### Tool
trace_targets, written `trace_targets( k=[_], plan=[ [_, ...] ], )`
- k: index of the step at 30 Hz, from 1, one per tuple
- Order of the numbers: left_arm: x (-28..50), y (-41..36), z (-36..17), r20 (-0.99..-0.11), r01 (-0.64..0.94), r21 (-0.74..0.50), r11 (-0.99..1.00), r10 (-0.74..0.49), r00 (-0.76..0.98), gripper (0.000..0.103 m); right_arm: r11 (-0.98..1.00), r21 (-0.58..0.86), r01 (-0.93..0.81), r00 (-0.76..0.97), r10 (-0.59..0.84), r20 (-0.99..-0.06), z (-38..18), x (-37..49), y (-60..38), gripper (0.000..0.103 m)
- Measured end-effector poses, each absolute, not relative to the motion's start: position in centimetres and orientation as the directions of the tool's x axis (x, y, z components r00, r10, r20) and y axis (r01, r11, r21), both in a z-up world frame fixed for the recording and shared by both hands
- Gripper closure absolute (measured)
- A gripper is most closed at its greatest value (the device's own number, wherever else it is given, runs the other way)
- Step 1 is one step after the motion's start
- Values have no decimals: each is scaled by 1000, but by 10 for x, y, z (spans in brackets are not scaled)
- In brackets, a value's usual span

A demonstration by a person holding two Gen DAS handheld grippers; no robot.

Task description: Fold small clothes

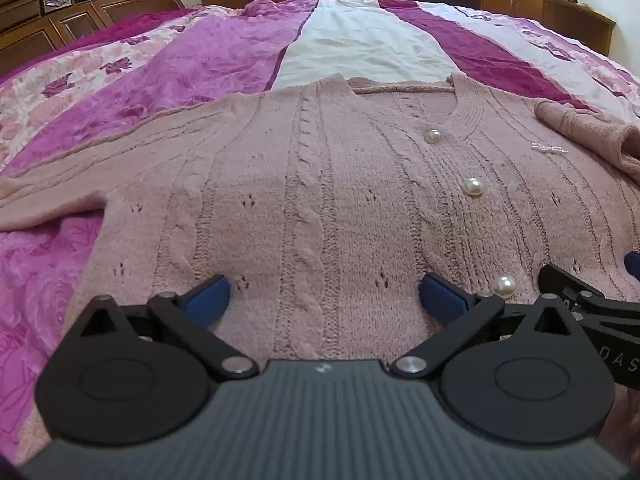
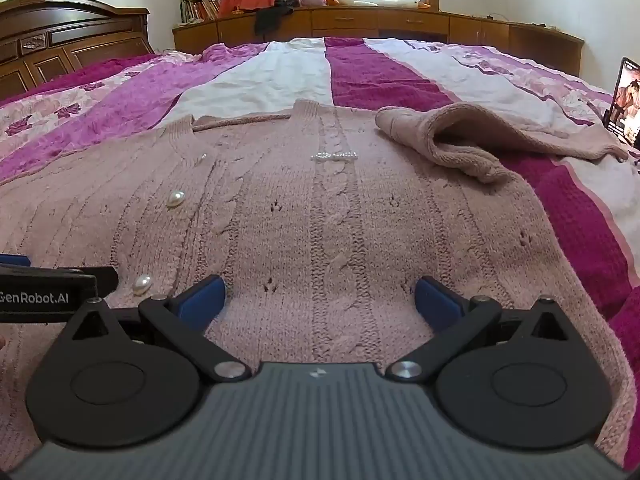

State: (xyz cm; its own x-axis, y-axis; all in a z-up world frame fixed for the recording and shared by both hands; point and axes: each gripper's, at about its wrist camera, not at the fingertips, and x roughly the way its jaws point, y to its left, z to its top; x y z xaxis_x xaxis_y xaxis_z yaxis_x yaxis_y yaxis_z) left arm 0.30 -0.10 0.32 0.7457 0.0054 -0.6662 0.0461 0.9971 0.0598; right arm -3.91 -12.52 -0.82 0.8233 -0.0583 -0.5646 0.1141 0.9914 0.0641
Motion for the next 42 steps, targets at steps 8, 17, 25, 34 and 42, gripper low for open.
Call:
trace_targets(
  k=[8, 17, 25, 34, 42],
  plan=[
    [1, -1, -1, -667, 47, 67, 997, 10, 745, 0, 991, 57, 117, 818, -64, -572, -9, -33, -127, 0],
    [1, -1, -1, -668, 48, 67, 997, 9, 744, 0, 992, 55, 117, 818, -65, -571, -9, -33, -126, 0],
    [2, -1, -1, -668, 48, 67, 997, 9, 744, 0, 992, 53, 117, 819, -66, -571, -9, -33, -126, 0],
    [2, -1, -1, -668, 48, 68, 997, 9, 744, 0, 992, 53, 117, 819, -66, -570, -9, -33, -125, 0],
    [2, -1, -1, -668, 48, 68, 997, 10, 744, 0, 992, 52, 117, 818, -67, -571, -9, -33, -126, 0]
  ],
)
